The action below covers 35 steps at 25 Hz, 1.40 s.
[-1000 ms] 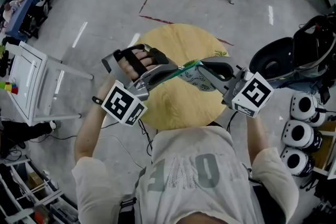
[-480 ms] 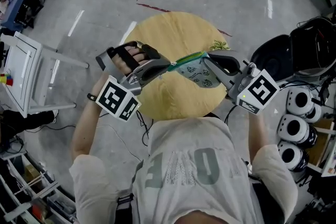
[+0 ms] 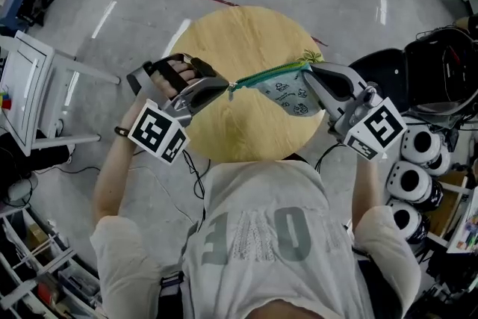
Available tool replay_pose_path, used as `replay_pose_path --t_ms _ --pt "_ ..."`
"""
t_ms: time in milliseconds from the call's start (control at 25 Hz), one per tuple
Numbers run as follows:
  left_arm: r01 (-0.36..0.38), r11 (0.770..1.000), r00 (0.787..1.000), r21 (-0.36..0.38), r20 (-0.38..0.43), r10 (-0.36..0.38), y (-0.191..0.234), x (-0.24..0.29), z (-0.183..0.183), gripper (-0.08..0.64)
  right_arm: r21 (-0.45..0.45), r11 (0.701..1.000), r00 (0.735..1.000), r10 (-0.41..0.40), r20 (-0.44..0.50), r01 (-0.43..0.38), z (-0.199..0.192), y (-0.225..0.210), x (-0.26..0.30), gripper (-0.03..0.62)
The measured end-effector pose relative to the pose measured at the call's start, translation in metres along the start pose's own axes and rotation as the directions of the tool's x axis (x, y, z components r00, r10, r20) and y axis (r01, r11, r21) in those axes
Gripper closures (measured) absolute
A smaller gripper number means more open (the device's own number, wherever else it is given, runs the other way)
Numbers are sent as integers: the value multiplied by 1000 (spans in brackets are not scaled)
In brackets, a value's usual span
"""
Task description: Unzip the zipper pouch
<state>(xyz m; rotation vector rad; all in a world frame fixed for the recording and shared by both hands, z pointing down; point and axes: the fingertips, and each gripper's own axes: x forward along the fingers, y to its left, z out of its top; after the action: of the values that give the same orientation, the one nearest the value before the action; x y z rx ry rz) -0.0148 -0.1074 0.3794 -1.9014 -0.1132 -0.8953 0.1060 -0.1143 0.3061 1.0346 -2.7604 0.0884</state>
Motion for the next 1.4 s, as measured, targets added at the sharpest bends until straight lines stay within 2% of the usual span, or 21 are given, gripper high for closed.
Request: replay_pose_path --t_ms 520,600,640,680,720,760,800,840,920,960,1000,1080,1120,1160,1200,1280,1400 --pt "-1 999 1000 -45 -9 0 -14 2 1 534 7 1000 1000 -7 -21 7 -10 5 -12 557" --pt "-15 996 1000 -89 2 15 -12 5 -7 534 11 1000 1000 -3 -16 3 -9 1 -5 557" --pt "-29 991 999 -134 12 31 -10 6 -10 532 13 1000 1000 -1 -11 1 -8 0 -2 557" --pt "-51 979 998 -197 27 58 -6 6 -12 532 16 1000 1000 0 -8 0 -7 -1 -1 557" --pt "-81 958 994 -275 46 98 0 5 -12 531 17 1000 1000 0 -6 0 -7 -2 0 557" --pt "-118 925 986 -360 65 151 9 3 -12 531 20 1000 1000 -1 -4 1 -7 -2 1 557" --pt "-160 882 973 -442 78 216 18 -2 -13 531 24 1000 1000 -3 -3 3 -7 -3 2 557" --pt "-205 833 955 -514 82 285 29 -7 -14 529 32 999 1000 -6 -3 6 -9 -3 4 557" --pt "-291 721 905 -629 63 421 47 -19 -17 530 61 998 1000 -11 -8 11 -15 -3 9 557" --pt "-328 653 874 -683 43 485 54 -26 -20 529 85 996 1000 -9 -9 9 -19 -2 13 557" --pt "-357 566 835 -743 17 550 60 -34 -24 531 116 993 1000 -2 -9 3 -23 0 18 557" --pt "-388 358 733 -849 -49 679 69 -49 -33 531 193 981 1000 27 7 -28 -32 7 30 557" --pt "-395 272 683 -877 -83 725 72 -55 -38 531 237 970 999 46 22 -50 -37 11 37 557" --pt "-404 211 644 -890 -113 756 73 -59 -41 531 286 956 997 65 40 -73 -42 14 44 557" --pt "-415 168 615 -894 -140 776 73 -62 -44 531 338 936 995 81 59 -96 -48 17 51 557" --pt "-439 112 577 -892 -184 796 68 -66 -49 531 449 883 990 104 92 -135 -64 22 64 557" --pt "-454 45 554 -890 -243 796 59 -70 -56 531 618 768 986 121 119 -169 -101 27 86 557"
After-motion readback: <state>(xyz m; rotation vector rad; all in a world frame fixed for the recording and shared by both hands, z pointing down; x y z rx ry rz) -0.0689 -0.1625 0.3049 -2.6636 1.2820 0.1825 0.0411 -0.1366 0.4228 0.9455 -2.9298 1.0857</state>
